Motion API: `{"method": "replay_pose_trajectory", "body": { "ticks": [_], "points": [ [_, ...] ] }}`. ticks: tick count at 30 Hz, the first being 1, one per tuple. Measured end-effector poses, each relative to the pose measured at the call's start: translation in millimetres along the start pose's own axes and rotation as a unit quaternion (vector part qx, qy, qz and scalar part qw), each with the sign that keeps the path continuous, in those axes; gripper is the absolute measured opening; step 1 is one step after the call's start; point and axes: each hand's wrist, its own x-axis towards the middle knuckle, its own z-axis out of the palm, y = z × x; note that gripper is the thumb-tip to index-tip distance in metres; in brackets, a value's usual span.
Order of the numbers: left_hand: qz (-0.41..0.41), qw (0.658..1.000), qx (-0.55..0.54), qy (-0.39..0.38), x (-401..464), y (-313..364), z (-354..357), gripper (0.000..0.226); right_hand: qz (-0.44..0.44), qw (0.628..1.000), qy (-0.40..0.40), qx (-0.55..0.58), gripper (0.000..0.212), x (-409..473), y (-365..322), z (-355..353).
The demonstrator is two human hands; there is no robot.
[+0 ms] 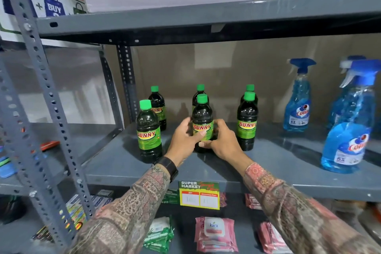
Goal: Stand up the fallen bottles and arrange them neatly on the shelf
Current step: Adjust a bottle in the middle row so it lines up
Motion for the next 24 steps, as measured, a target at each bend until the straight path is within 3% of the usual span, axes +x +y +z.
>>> {"method": "replay_pose_trajectory", "body": {
  "ticks": [11,14,16,17,21,24],
  "points": [
    [0.018,0.999,-0.027,-0.002,-25,-4,1,0.06,-0.02,1.0,-0.011,0.013,0.084,-29,-2,-10],
    [0.015,0.995,0.027,0.096,-47,3,4,0.061,-0.008,0.999,0.008,0.032,0.078,-42,5,-26],
    [0.048,0.98,0.06,0.186,-70,9,11,0.037,-0.009,0.998,0.05,0.027,0.052,-51,18,-43],
    [0.065,0.977,0.063,0.193,-80,12,17,0.026,-0.009,0.997,0.072,0.029,0.041,-55,26,-51],
    [0.085,0.992,0.079,0.058,-80,21,60,0.022,0.014,0.984,0.173,0.022,0.034,-52,49,-89],
    [0.07,0.994,0.086,-0.015,-53,27,90,0.043,0.033,0.988,0.149,0.015,0.058,-40,53,-104]
  ]
}}
